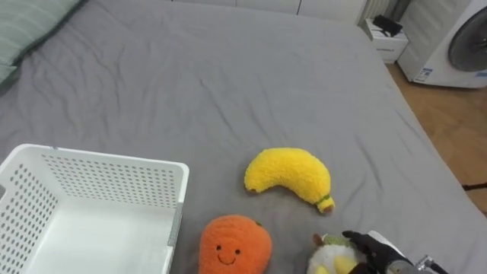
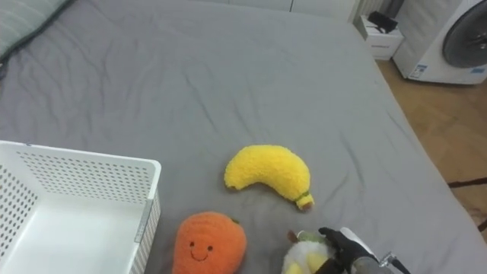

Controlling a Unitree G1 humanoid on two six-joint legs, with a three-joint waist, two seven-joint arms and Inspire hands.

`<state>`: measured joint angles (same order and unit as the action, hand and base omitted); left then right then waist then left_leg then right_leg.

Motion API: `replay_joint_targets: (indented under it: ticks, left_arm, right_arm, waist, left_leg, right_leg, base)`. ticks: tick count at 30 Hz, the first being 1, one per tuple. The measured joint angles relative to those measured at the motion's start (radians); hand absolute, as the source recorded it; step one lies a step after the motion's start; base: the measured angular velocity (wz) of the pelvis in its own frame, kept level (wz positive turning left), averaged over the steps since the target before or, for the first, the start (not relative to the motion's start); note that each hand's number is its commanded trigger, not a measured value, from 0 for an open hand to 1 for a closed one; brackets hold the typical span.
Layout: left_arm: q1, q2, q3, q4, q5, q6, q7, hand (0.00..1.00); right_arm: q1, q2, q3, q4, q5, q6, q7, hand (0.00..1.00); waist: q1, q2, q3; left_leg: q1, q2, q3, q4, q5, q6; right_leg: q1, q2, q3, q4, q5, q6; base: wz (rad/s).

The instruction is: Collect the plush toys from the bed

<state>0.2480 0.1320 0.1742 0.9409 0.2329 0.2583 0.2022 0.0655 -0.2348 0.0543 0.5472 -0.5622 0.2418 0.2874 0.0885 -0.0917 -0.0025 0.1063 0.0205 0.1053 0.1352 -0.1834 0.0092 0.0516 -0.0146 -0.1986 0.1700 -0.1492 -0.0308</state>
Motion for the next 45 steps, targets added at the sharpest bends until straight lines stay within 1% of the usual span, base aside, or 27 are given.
replay_joint_targets:
  ticks: [5, 9, 11, 14, 18, 24, 26, 29, 30, 34, 37, 42, 45]
  left_arm:
    - [0.000, 0.000, 0.000, 0.000, 0.000, 0.000, 0.000, 0.00]
    - [-0.001, 0.000, -0.001, 0.000, -0.005, 0.000, 0.002, 0.00]
    - [0.000, -0.002, 0.000, 0.000, -0.005, 0.000, 0.004, 0.00]
    - [0.000, -0.003, 0.000, 0.000, -0.004, 0.000, 0.005, 0.00]
    - [-0.001, -0.003, 0.000, 0.000, -0.004, 0.000, 0.005, 0.00]
    - [-0.004, -0.004, 0.001, 0.003, -0.005, -0.004, 0.004, 0.00]
    - [-0.004, -0.006, 0.004, 0.003, -0.005, -0.005, 0.003, 0.00]
    - [-0.005, -0.007, 0.018, 0.003, -0.007, -0.010, 0.002, 0.00]
    - [-0.006, -0.007, 0.017, 0.005, -0.009, -0.010, 0.002, 0.00]
    - [-0.004, -0.008, 0.017, 0.011, -0.036, -0.022, 0.001, 0.00]
    - [0.000, -0.008, 0.017, 0.011, -0.044, -0.031, 0.001, 0.00]
    - [0.000, -0.008, 0.017, 0.011, -0.044, -0.043, 0.001, 0.00]
    - [0.001, -0.008, 0.016, 0.011, -0.043, -0.053, 0.004, 0.00]
  right_arm:
    - [-0.003, 0.000, -0.001, 0.003, -0.024, 0.001, -0.002, 1.00]
    - [-0.006, 0.000, 0.001, 0.039, -0.010, 0.002, -0.012, 1.00]
    - [-0.004, 0.002, 0.001, 0.045, -0.003, 0.013, -0.012, 1.00]
    - [-0.004, 0.002, 0.000, 0.031, -0.005, 0.021, -0.011, 1.00]
    - [-0.005, 0.002, -0.001, -0.004, -0.007, 0.021, -0.013, 1.00]
    - [-0.005, 0.002, -0.019, -0.157, -0.044, 0.020, -0.026, 1.00]
    - [-0.010, 0.002, -0.048, -0.240, -0.043, 0.018, -0.026, 1.00]
    - [-0.010, 0.002, -0.088, -0.333, -0.044, 0.020, -0.029, 1.00]
    - [-0.011, 0.002, -0.096, -0.378, -0.041, 0.021, -0.032, 1.00]
    - [-0.037, 0.002, -0.121, -0.478, 0.019, 0.018, -0.035, 1.00]
    - [-0.051, 0.002, -0.126, -0.552, 0.066, 0.017, -0.035, 1.00]
    - [-0.094, 0.003, -0.125, -0.609, 0.077, 0.016, -0.036, 1.00]
    - [-0.128, 0.003, -0.119, -0.609, 0.078, 0.021, -0.036, 1.00]
  waist:
    - [0.001, 0.000, -0.0001]
    - [0.002, 0.001, 0.0002]
    - [0.002, 0.004, 0.0009]
    - [0.002, 0.007, 0.0009]
    - [0.002, 0.010, 0.0012]
    - [-0.004, 0.018, 0.0061]
    - [-0.004, 0.019, 0.0068]
    - [-0.007, 0.024, 0.0101]
    - [-0.009, 0.021, 0.0080]
    - [-0.021, 0.020, 0.0083]
    - [-0.023, 0.020, 0.0081]
    - [-0.011, 0.017, 0.0062]
    - [0.001, 0.013, 0.0036]
  left_leg:
    - [-0.001, 0.000, -0.001, 0.000, 0.000, 0.000]
    - [0.001, 0.000, 0.000, 0.000, 0.000, 0.000]
    - [0.002, 0.000, 0.001, 0.000, 0.000, 0.000]
    - [0.001, 0.000, 0.001, 0.000, 0.000, 0.000]
    - [0.001, 0.000, 0.001, 0.000, 0.000, 0.000]
    - [0.004, 0.000, 0.001, 0.000, 0.000, 0.000]
    - [0.004, -0.001, 0.001, 0.000, 0.000, 0.000]
    - [0.002, 0.000, 0.001, -0.001, 0.000, 0.000]
    - [0.000, 0.000, 0.002, -0.001, 0.000, 0.000]
    - [-0.007, 0.000, 0.007, 0.000, 0.001, 0.001]
    - [-0.009, 0.000, 0.007, 0.000, 0.001, 0.001]
    - [-0.009, 0.000, 0.007, 0.000, 0.001, 0.001]
    - [-0.010, 0.000, 0.006, 0.000, 0.002, 0.001]
  right_leg:
    - [0.000, 0.000, -0.002, 0.000, 0.000, 0.000]
    - [0.003, 0.000, 0.000, 0.001, 0.000, 0.000]
    - [0.004, 0.000, 0.003, 0.001, 0.000, 0.000]
    - [0.002, 0.000, 0.002, 0.002, 0.000, 0.000]
    - [0.000, 0.001, 0.003, 0.002, 0.000, 0.000]
    - [0.002, 0.001, 0.006, 0.002, 0.000, 0.000]
    - [0.001, 0.001, 0.006, 0.000, -0.001, 0.001]
    - [-0.001, 0.001, 0.006, 0.001, -0.001, 0.001]
    - [-0.004, 0.000, 0.007, 0.006, -0.001, 0.001]
    - [-0.018, -0.001, 0.010, 0.018, -0.004, -0.001]
    - [-0.017, -0.001, 0.010, 0.016, -0.004, 0.000]
    - [-0.016, -0.001, 0.009, 0.016, -0.004, 0.000]
    - [-0.011, -0.001, 0.007, 0.017, -0.004, 0.000]
  base:
    - [0.00]
    - [0.00]
    - [0.00]
    - [0.00]
    - [0.00]
    - [0.00]
    - [0.00]
    - [0.00]
    - [0.00]
    - [-0.03]
    - [0.00]
    - [0.00]
    - [0.00]
